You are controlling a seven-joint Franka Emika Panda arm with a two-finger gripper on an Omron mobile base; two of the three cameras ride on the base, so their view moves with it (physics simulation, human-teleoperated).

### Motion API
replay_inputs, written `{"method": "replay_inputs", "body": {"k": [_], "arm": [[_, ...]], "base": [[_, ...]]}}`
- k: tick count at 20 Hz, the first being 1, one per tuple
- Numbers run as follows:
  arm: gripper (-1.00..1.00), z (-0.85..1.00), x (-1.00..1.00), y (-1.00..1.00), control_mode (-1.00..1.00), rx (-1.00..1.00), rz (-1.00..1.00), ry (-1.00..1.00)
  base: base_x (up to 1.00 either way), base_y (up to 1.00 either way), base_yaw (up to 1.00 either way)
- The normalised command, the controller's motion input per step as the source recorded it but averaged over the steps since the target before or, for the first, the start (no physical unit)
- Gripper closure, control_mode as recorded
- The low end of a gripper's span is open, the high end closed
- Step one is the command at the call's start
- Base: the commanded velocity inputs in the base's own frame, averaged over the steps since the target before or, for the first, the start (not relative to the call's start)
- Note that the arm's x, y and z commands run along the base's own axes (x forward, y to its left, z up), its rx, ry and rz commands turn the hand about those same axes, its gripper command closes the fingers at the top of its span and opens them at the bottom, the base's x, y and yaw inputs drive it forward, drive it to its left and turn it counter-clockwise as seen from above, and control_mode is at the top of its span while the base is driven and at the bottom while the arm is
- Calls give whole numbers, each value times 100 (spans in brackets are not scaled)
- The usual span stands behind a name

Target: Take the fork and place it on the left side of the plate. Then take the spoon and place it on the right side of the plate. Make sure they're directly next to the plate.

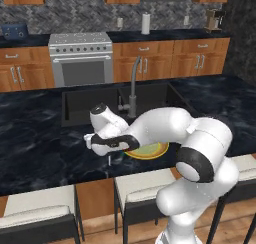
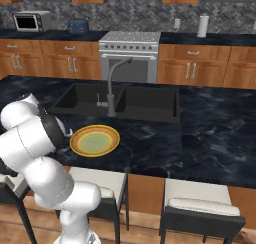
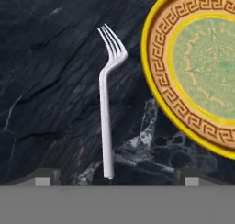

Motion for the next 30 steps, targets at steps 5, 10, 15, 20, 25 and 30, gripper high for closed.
{"method": "replay_inputs", "body": {"k": [5,10,15,20,25,30], "arm": [[-100,74,-58,-2,-100,0,0,-12],[-100,79,-78,-14,-100,0,0,-19],[-100,83,-90,-34,-100,0,0,-23],[-100,88,-81,-52,-100,0,2,-18],[-100,82,-73,-67,-100,0,6,-13],[-100,54,-70,-75,-100,0,12,-8]], "base": [[0,0,0],[0,0,0],[0,0,0],[0,0,0],[0,0,0],[0,0,0]]}}
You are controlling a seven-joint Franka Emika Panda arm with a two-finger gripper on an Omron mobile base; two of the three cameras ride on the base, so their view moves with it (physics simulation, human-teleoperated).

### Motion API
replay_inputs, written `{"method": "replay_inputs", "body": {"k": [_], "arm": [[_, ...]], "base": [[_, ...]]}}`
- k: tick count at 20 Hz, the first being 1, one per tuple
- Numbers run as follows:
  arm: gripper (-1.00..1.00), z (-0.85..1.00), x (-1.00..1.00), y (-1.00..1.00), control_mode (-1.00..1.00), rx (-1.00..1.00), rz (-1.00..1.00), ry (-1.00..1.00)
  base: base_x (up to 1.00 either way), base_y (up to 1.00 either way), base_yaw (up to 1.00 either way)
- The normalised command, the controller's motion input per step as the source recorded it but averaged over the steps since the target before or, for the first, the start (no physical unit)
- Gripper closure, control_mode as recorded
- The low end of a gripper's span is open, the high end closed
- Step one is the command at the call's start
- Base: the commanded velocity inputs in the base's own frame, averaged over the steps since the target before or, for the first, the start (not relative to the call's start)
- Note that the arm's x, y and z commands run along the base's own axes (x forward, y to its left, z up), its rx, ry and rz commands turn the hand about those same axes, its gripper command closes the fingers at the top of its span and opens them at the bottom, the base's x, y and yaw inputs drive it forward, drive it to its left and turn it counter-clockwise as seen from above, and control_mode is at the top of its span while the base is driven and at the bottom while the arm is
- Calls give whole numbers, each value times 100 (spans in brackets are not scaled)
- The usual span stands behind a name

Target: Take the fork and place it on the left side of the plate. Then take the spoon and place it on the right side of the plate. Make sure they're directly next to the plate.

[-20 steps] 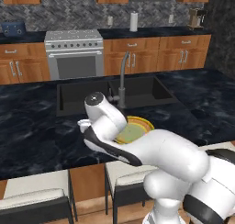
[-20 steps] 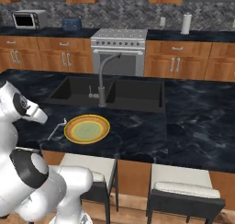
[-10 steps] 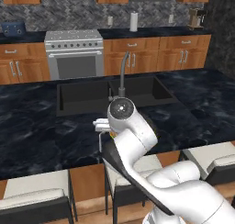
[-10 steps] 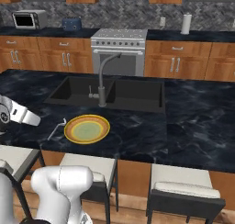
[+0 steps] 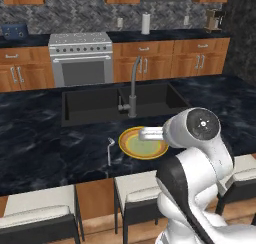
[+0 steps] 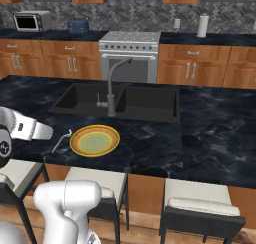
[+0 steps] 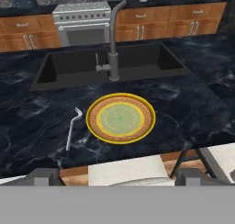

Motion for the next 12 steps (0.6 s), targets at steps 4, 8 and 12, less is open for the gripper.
{"method": "replay_inputs", "body": {"k": [4,8,12], "arm": [[-100,6,-29,-73,-100,0,10,0],[-100,0,0,-54,-100,0,7,1],[-100,-3,-5,-44,-100,1,6,0]], "base": [[0,0,0],[0,0,0],[0,0,0]]}}
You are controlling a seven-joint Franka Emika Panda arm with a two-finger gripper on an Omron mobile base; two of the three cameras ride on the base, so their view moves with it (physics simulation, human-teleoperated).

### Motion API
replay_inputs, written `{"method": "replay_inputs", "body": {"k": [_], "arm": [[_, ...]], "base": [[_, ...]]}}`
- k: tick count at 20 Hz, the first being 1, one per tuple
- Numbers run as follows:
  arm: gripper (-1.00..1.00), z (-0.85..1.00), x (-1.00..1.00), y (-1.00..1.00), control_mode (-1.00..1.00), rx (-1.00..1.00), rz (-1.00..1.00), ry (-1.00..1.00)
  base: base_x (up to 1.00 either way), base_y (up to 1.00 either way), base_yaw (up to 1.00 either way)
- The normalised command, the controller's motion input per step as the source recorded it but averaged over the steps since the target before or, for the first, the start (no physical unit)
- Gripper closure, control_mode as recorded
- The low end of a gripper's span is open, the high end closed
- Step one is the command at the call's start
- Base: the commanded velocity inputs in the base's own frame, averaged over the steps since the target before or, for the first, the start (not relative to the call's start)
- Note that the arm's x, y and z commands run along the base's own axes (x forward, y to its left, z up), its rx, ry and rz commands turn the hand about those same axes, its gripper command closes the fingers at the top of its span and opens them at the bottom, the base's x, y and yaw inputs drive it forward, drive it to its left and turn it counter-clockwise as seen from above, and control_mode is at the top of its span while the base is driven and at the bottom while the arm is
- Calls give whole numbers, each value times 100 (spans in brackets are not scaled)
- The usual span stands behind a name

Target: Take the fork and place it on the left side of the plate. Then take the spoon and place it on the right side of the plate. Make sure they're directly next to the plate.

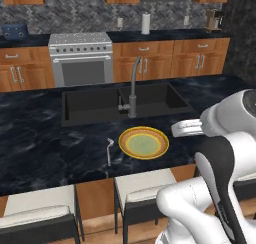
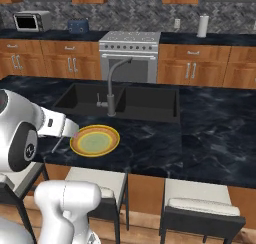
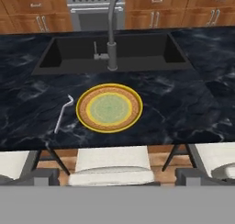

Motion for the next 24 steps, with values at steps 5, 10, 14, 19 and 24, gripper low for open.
{"method": "replay_inputs", "body": {"k": [5,10,14,19,24], "arm": [[-100,-20,-1,-3,-100,-2,2,3],[-100,-33,-20,-29,-100,0,-3,0],[-100,-14,-33,-74,-100,4,-8,0],[-100,-9,-36,-76,-100,5,-8,-1],[-100,-19,-21,-21,-100,1,-2,-6]], "base": [[0,0,0],[0,0,0],[0,0,0],[0,0,0],[0,0,0]]}}
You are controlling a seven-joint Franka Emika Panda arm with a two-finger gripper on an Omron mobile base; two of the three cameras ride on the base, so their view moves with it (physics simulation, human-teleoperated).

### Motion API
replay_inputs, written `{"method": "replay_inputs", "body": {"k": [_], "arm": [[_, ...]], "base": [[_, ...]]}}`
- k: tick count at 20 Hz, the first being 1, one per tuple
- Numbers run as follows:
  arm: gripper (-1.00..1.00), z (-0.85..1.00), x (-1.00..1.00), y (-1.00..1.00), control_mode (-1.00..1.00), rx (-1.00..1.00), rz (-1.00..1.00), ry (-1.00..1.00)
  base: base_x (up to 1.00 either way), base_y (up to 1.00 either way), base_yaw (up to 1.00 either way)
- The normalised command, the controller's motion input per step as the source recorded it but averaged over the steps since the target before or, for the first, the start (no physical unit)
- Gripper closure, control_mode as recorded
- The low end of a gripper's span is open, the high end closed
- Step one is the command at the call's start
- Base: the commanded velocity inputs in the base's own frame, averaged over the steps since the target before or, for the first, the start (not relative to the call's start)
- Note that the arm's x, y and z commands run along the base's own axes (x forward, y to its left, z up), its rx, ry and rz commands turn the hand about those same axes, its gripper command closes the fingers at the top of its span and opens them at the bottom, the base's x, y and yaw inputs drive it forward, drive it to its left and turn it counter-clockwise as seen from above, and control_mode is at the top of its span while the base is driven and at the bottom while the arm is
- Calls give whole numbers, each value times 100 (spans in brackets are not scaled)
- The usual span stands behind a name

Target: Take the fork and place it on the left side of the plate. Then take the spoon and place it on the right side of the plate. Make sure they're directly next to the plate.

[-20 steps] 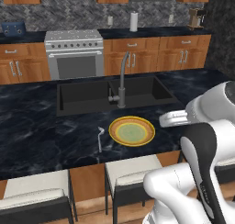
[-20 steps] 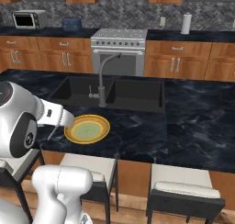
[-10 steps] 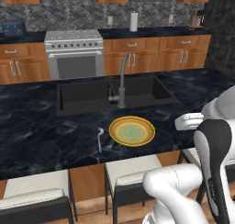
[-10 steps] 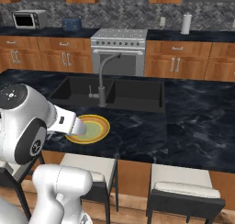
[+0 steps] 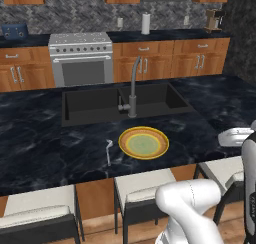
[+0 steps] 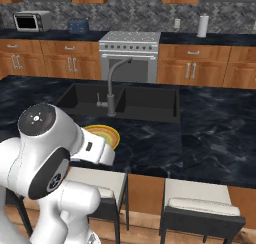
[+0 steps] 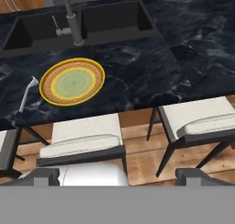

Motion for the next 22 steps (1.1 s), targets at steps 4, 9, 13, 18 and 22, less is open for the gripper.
{"method": "replay_inputs", "body": {"k": [4,9,13,18,22], "arm": [[-100,-27,-11,0,-100,0,0,-6],[-100,0,0,0,100,0,0,0],[-100,0,0,0,100,0,0,0],[-100,0,0,0,100,0,0,0],[-100,0,0,0,100,0,0,0]], "base": [[0,0,0],[-27,-63,0],[-16,-100,0],[-16,-100,0],[-26,-100,0]]}}
